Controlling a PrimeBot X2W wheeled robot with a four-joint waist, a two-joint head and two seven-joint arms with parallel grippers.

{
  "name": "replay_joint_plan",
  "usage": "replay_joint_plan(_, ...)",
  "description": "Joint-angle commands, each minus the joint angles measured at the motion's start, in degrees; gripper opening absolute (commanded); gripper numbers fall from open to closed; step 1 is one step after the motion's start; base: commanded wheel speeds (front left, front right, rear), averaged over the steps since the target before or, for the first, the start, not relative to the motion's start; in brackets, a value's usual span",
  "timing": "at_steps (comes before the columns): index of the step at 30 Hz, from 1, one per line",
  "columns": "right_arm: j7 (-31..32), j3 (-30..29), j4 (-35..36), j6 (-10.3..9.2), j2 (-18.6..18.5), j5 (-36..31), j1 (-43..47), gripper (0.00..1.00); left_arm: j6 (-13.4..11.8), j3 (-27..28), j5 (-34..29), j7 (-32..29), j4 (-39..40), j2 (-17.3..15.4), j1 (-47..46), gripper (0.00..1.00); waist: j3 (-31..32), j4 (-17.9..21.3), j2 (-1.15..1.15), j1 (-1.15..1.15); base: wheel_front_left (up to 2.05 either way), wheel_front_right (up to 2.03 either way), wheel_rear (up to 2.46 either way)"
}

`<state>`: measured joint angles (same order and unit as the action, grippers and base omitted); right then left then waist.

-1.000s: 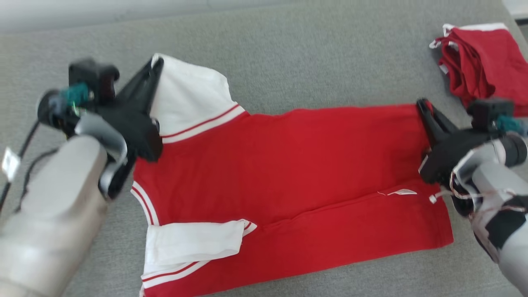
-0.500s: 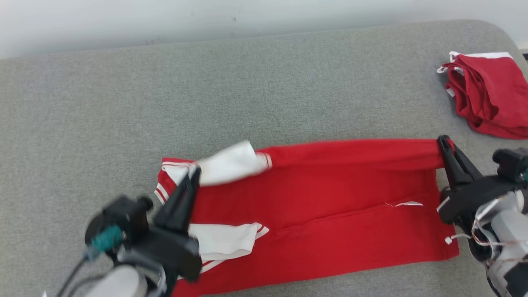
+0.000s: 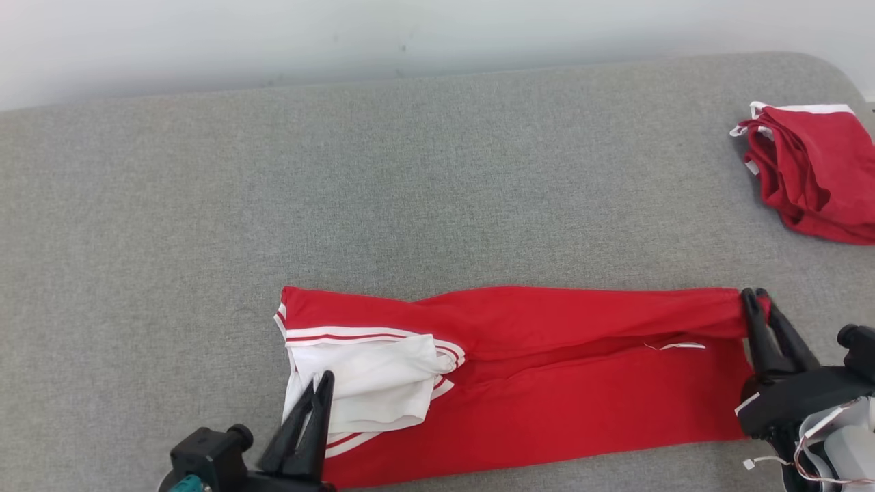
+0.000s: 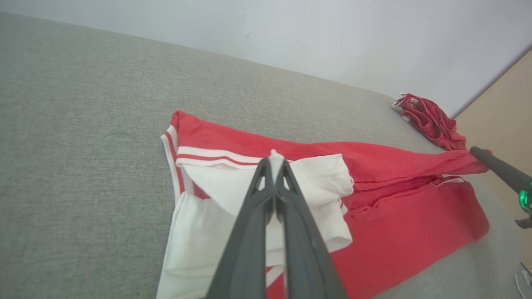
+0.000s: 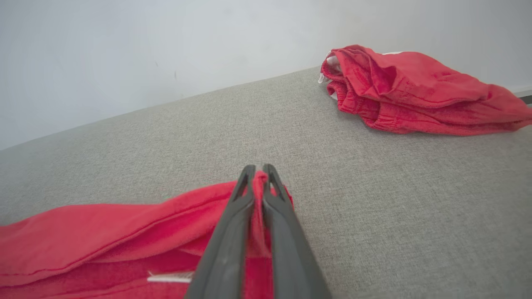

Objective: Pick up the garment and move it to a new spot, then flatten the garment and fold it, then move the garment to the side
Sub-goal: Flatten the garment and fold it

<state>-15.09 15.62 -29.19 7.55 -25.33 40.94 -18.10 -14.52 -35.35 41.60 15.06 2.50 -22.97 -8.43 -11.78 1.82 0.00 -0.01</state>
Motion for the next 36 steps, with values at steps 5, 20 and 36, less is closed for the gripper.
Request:
replay_joint_plan(5, -0.1, -0.6, 1.1, -0.16, 0.2, 0.6, 1.9, 1.00, 1.4, 5.2, -4.9, 0.1, 0.0, 2.7, 1.6, 1.00, 1.2, 0.2, 0.00, 0.01, 0.00, 0.00, 0.00)
replay_joint_plan(20, 3.4, 3.1, -7.7, -0.16, 0.0, 4.9, -1.3, 1.00, 6.4, 27.1, -25.1, 0.1, 1.8, 13.4, 5.9, 1.00, 2.3, -0.7, 0.00, 0.01, 0.00, 0.00, 0.00)
replay_joint_plan(36, 7.3, 10.4, -20.2, -0.16, 2.8, 9.3, -3.8, 0.00, 13.1, 35.4, -31.0, 0.1, -3.7, 18.4, 7.4, 1.00, 3.3, -2.2, 0.00, 0.01, 0.00, 0.00, 0.00)
